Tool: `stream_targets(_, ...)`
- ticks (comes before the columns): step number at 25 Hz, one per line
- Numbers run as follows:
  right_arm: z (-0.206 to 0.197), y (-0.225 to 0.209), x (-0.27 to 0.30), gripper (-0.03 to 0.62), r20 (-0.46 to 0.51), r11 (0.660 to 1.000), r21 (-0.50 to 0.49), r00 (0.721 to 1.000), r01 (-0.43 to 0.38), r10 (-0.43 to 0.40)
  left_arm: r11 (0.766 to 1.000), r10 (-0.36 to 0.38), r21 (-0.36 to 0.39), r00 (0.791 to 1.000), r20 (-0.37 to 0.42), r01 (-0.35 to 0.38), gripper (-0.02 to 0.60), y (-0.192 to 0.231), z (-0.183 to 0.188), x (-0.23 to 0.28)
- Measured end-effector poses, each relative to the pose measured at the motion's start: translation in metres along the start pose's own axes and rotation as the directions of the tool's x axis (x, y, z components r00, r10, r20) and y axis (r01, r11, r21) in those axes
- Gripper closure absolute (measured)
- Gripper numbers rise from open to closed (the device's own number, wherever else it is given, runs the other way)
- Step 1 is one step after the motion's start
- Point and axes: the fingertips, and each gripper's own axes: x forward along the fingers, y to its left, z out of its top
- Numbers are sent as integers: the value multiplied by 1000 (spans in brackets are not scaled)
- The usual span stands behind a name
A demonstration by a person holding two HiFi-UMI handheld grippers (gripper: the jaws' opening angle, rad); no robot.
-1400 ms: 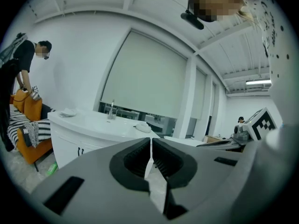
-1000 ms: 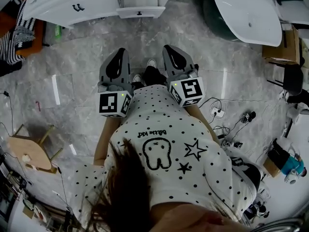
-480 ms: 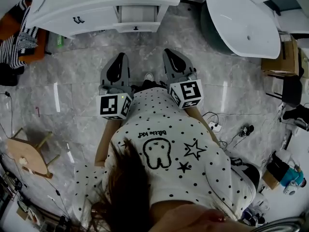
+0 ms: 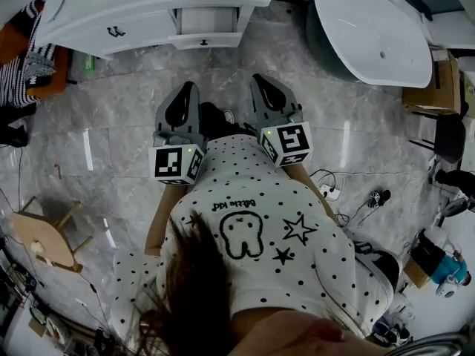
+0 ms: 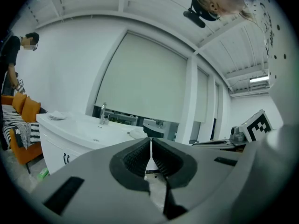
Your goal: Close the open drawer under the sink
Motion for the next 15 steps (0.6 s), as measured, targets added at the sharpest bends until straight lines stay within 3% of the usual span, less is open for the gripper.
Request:
stream_targets(4,-4,-5,5,580,-6,1000,8,1000,14,-14,1000,-8,-2,1000,-6,8,565,3,-4,9)
stream_targets(10,-20,-1,38,580,-26,998,15,998,53,-52,1000,-23,-8,1000,-18,23,563,43,-15,27)
stream_targets(15,-1,-9,55,580,-33,996,3,996,89,-89,999,-47,-10,999,-12,47,563,55,5,51)
